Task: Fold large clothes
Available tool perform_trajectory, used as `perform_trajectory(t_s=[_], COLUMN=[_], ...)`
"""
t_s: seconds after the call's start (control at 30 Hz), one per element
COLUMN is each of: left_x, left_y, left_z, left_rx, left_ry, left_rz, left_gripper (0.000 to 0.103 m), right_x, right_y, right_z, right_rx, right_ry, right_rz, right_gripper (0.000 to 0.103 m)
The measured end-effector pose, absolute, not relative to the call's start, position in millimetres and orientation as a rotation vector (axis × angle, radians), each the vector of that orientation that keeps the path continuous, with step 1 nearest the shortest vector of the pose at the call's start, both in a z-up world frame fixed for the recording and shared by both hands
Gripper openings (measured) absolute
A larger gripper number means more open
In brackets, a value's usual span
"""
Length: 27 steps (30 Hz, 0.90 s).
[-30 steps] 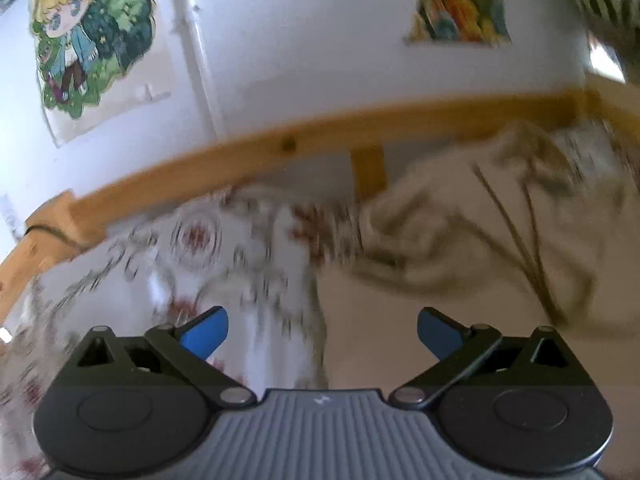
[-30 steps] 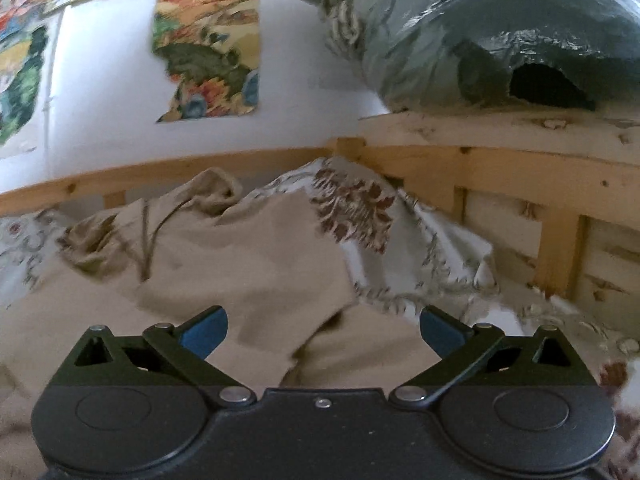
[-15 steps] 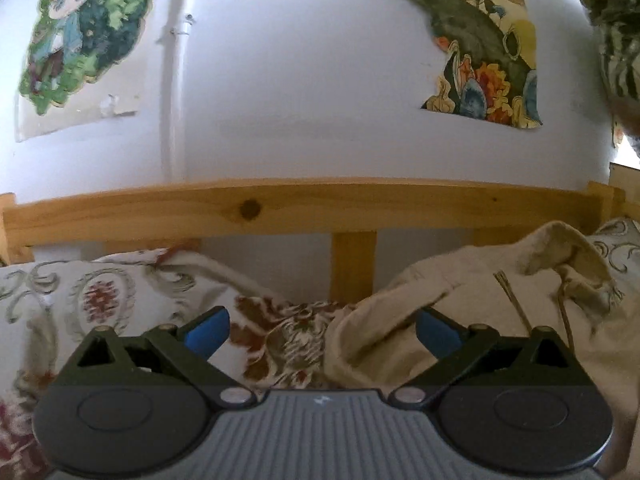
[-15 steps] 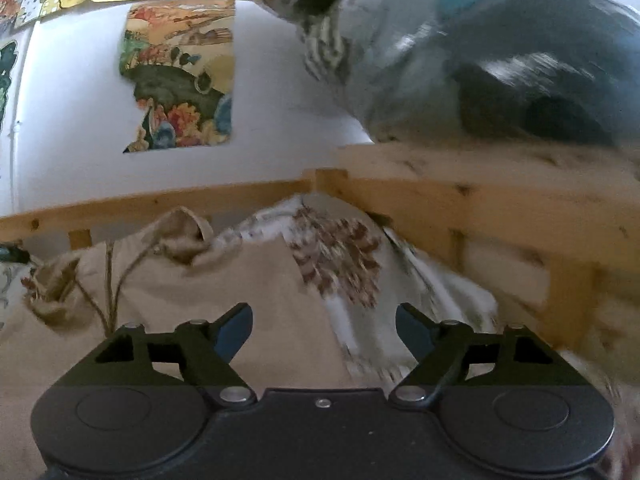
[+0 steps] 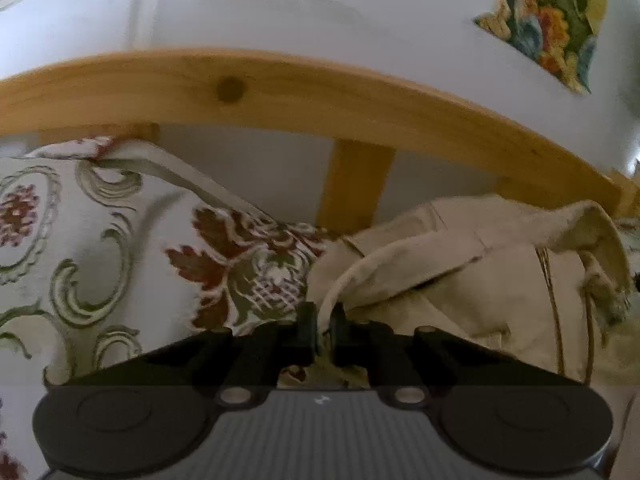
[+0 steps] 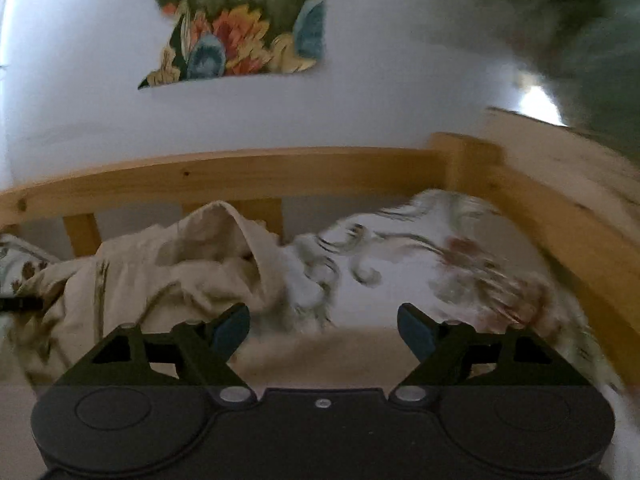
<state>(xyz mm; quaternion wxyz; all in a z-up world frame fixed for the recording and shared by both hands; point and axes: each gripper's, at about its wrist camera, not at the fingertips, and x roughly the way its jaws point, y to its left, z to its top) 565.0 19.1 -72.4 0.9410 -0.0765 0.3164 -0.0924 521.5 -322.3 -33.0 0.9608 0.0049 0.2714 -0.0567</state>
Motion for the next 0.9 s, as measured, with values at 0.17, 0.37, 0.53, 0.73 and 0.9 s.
perform_trajectory(t_s=[0.17,0.37,0.53,0.73,0.9], left_x=[532,485,434,399,384], left_y=[27,46,57,67,66], left_z=[-46,-35,-69,-103,-115], left_rx=[-0.190,-0.308,-0.244,-0.186,-0.086], left_ry=[0.398,0.204,0.191,0.384,0.501], left_rz=[-0.187,-0.221,-0.245,-0.288,-0.328], left_gripper=[0.004,0.004,0.005,0.007,0.034], right_x=[569,501,409,350,325], right_y=[-304,-293,-284,-271,-265], right_z=[-54,-38,-34,-79,-108], right_rx=[-0.028,0.020,-0.006,-0.099,-0.061], right_ry=[0.603,0.331,0.112,0.159,0.210], right_rz=[-0.114,-0.102,-0.117,-0.110,-0.143], right_gripper=[0.049,0.003,0.003,0.005,0.012])
